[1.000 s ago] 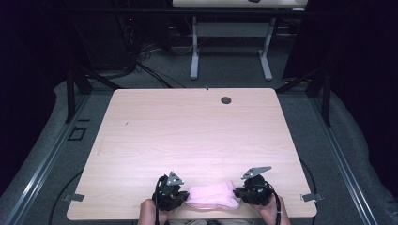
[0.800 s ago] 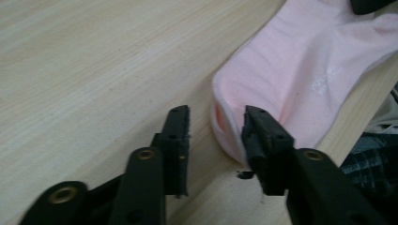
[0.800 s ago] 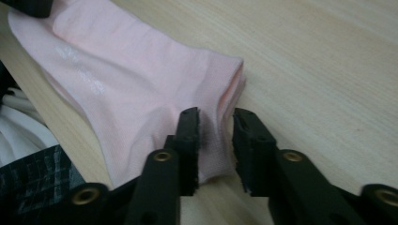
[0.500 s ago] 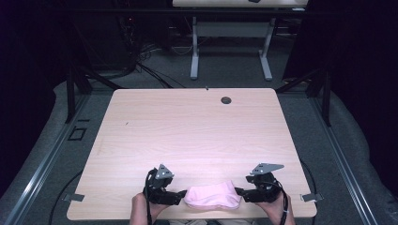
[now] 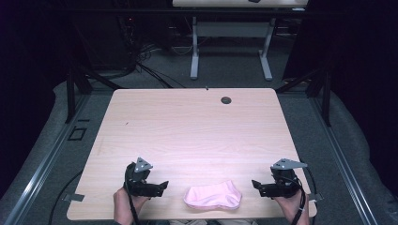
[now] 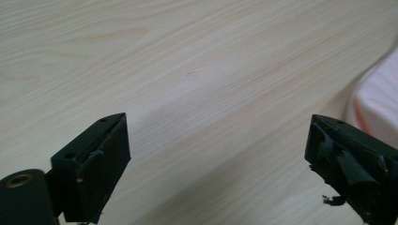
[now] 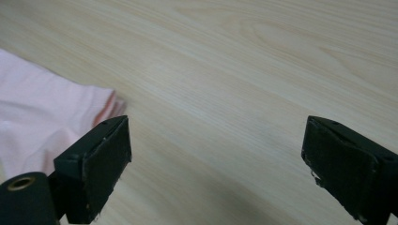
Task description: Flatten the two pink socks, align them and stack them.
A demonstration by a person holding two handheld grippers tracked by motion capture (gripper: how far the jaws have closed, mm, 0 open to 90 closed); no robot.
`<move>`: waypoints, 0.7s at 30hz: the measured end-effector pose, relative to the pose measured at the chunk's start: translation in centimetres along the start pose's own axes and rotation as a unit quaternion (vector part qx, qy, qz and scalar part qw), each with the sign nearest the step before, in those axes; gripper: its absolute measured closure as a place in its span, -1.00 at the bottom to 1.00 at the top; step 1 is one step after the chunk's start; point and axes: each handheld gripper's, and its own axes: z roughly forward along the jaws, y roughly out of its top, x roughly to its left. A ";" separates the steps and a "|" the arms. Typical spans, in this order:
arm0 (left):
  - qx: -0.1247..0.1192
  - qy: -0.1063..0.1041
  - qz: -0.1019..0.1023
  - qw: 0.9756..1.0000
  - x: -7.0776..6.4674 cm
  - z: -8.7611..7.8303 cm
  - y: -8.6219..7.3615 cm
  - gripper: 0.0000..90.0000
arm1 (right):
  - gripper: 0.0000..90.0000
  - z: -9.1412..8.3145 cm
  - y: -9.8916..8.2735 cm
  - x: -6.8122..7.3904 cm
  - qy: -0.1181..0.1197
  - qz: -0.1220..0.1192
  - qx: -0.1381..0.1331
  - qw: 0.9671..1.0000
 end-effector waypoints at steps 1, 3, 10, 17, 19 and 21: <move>0.000 0.007 -0.002 1.000 0.5 0.0 -0.2 -0.87 | -0.84 0.0 -0.1 -0.3 -0.006 0.002 0.000 1.000; -0.002 0.019 -0.009 1.000 1.3 0.1 -0.6 -0.90 | -0.87 0.0 -0.5 -1.1 -0.022 0.009 -0.002 1.000; -0.002 0.063 -0.031 0.998 3.6 0.8 -2.1 -0.99 | -1.00 1.1 -2.0 -4.0 -0.058 0.040 0.002 0.998; -0.020 0.094 -0.045 0.994 5.1 1.4 -3.2 -1.00 | -1.00 1.8 -3.3 -5.9 -0.087 0.054 -0.003 0.995; -0.019 0.096 -0.048 0.994 5.4 1.5 -3.4 -1.00 | -1.00 2.1 -3.5 -6.1 -0.093 0.056 0.000 0.994; -0.021 0.099 -0.050 0.994 5.5 1.6 -3.5 -1.00 | -1.00 2.2 -3.7 -6.3 -0.098 0.057 0.002 0.994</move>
